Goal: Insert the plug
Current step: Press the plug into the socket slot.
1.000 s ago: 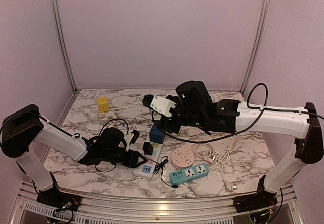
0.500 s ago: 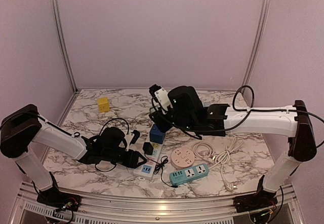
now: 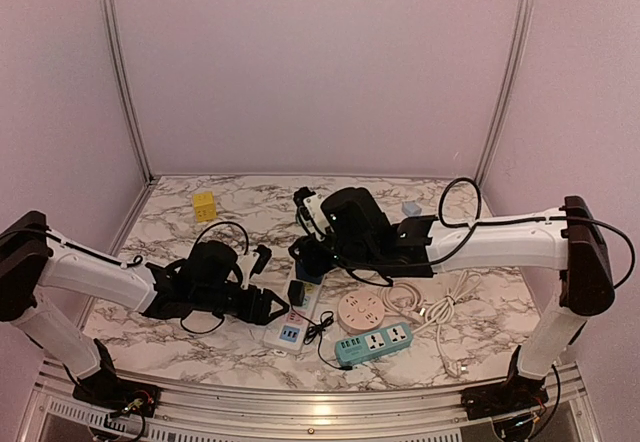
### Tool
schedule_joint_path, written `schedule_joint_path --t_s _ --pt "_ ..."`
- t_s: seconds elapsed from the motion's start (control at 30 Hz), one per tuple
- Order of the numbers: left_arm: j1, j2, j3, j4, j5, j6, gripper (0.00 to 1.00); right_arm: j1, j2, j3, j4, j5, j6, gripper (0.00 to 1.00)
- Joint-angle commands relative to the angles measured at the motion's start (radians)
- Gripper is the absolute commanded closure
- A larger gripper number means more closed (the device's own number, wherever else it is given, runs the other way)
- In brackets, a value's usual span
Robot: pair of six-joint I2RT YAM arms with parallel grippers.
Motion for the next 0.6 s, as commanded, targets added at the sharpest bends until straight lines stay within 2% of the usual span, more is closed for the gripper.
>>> schedule_joint_path --t_s 0.0,0.3,0.57 --pt "-0.005 -0.074 0.028 -0.062 -0.010 0.016 0.35 0.006 -0.009 -0.009 0.013 -0.032 0.034 0.58" --pt "0.004 -0.152 0.033 -0.121 -0.054 0.031 0.32 0.017 -0.007 -0.044 0.006 -0.034 0.055 0.58" --pt "0.026 -0.106 0.078 -0.120 -0.034 0.038 0.32 0.024 -0.039 -0.116 0.023 -0.051 0.089 0.60"
